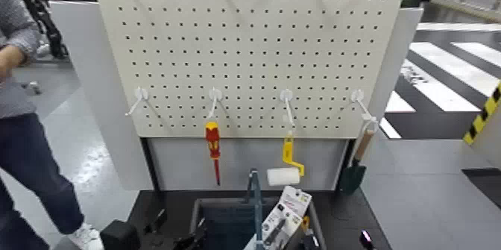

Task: Put the red screwdriver into the crate.

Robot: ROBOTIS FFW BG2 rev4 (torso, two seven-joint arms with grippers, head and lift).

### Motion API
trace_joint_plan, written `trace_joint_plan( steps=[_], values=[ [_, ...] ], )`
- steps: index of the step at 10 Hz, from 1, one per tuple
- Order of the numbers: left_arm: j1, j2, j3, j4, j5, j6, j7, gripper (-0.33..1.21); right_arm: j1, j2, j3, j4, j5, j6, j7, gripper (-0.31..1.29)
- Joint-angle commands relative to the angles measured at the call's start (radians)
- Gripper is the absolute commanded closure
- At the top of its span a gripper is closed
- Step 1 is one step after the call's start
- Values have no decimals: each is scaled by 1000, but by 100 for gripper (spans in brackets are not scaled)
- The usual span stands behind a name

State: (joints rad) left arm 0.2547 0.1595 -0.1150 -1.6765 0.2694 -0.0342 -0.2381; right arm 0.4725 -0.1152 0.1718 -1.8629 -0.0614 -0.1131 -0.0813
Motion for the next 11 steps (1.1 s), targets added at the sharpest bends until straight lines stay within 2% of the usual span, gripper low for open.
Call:
trace_joint_plan(
  steps=[1, 3, 6, 7, 9, 11],
  values=[
    [-3, -5, 0, -3, -16, -1, 0, 18, 0, 2, 2, 2, 0, -5, 0, 14],
    [-2, -6, 5, -22, -65, -10, 0, 18, 0, 0, 2, 2, 0, -3, 0, 14],
    [-8, -11, 24, -26, -70, -9, -4, 18, 0, 2, 2, 2, 0, -7, 0, 15],
    [-25, -14, 40, -23, -70, 14, -33, 18, 0, 2, 2, 2, 0, -7, 0, 15],
    [-81, 3, 46, -17, -68, 65, -106, 18, 0, 2, 2, 2, 0, -7, 0, 14],
    [-175, 35, 32, 14, -50, 108, -198, 18, 0, 2, 5, 2, 0, -3, 0, 14]
  ],
)
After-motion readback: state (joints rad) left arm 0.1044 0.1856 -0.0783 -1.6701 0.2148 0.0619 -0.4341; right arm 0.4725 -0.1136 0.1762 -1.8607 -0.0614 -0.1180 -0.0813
